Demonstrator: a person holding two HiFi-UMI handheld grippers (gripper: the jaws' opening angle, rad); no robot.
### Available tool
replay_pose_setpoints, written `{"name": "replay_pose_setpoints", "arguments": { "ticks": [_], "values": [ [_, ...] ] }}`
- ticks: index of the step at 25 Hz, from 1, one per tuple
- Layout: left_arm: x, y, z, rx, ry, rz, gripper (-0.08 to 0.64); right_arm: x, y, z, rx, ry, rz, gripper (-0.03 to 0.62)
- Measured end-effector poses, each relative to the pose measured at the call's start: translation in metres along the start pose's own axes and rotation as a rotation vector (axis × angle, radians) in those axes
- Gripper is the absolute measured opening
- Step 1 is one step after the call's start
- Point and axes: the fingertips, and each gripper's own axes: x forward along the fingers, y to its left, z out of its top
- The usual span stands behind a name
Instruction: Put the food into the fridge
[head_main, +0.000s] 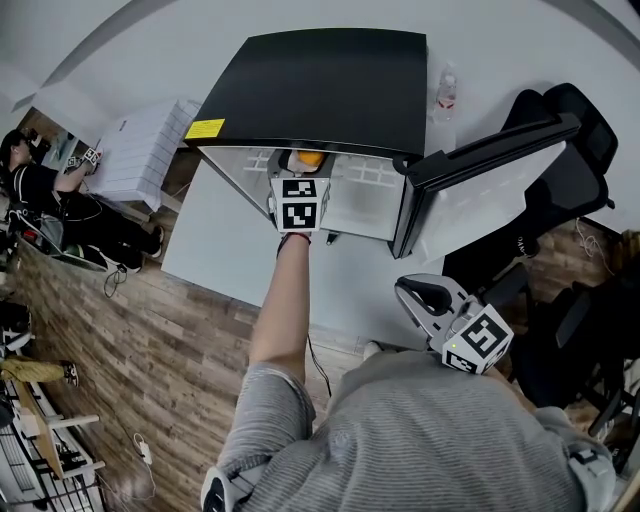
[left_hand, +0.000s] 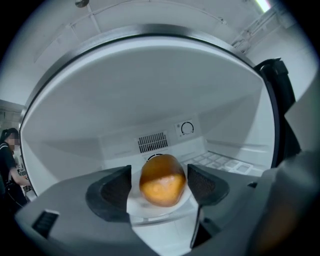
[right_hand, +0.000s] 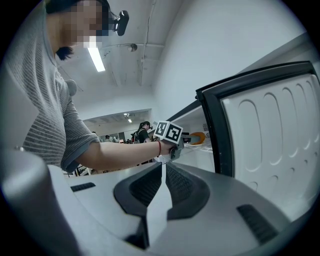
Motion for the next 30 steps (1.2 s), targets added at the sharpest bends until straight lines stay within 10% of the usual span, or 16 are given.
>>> {"name": "replay_pose_setpoints", "arguments": {
  "ticks": [16,21,30],
  "values": [
    [-0.046,-0.01,0.016,0.027,-0.074,0.019,0.336,0.009,0.015,0.0,-0.015,0.001,0.045,0.014],
    [-0.061,-0.003,0.014,0.059,-0.087,0.091,0.032,0.01,0.021,-0.001,-0.014,0.0,0.058,0.014],
    [-0.088,-0.007,0.015,0.001,-0.12,0.082,0.011,0.014,0.031,-0.003,-0.022,-0.001,0.077,0.014]
  ]
}}
